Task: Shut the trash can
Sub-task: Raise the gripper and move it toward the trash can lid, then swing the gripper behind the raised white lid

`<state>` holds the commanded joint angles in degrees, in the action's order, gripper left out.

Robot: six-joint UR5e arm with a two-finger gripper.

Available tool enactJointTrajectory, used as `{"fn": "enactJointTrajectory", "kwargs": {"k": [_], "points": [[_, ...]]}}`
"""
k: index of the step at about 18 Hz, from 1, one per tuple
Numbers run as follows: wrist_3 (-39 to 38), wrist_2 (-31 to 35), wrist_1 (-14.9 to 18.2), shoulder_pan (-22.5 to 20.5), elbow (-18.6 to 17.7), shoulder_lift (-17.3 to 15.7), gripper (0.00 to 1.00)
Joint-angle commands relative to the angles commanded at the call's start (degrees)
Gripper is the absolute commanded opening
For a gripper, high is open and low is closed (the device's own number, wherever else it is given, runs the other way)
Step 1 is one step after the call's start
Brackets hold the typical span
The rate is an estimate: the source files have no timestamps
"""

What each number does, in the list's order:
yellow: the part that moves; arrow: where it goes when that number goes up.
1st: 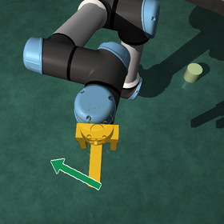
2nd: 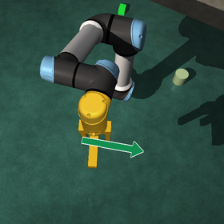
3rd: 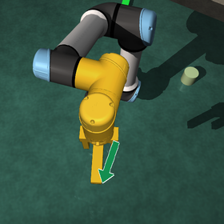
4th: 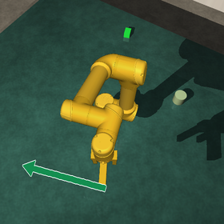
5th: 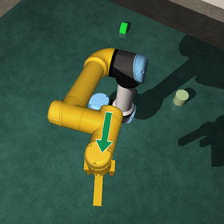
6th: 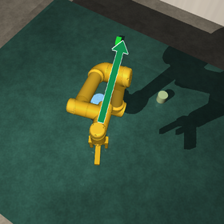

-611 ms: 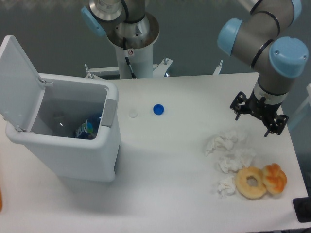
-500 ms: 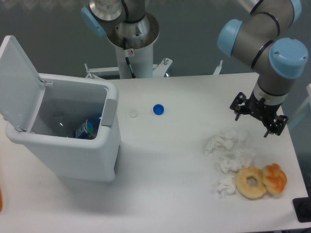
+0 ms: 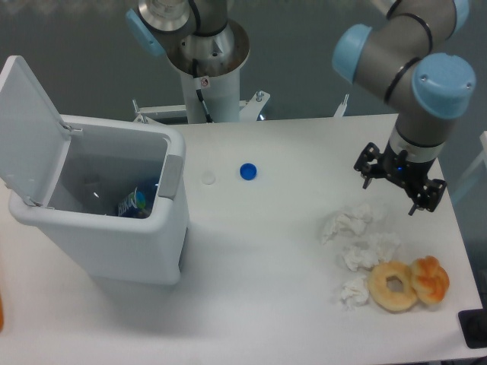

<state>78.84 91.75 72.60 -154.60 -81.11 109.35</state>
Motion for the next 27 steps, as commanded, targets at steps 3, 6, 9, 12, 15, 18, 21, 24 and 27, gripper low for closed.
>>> {"fn": "enactJointTrajectory", "kwargs": {"k": [3, 6, 9, 12, 15, 18, 21, 24, 27], "points": [[-0.53, 2.82, 1.92, 0.26, -1.60, -4.05, 1.00], [-0.97, 3.09, 8.24, 0.36, -1.77, -7.21, 1.00], [-6.22, 2.30, 11.59, 0.53, -2.30, -8.71, 1.00], [-10.81, 0.98, 13.88, 2.72, -2.39, -9.24, 1.00], [-13.34, -1.99, 15.02, 3.69, -2.30, -12.40, 1.00], [-17.56, -8.32, 15.46, 5.01, -2.21, -16.17, 0.90], [-23.98, -13.69, 17.92, 5.97, -0.11, -17.68, 0.52], [-30.47, -15.88, 18.10, 9.22, 0.16, -19.17, 0.13], [-36.90, -20.36, 17.84, 10.37, 0.16, -21.36, 0.03]]}}
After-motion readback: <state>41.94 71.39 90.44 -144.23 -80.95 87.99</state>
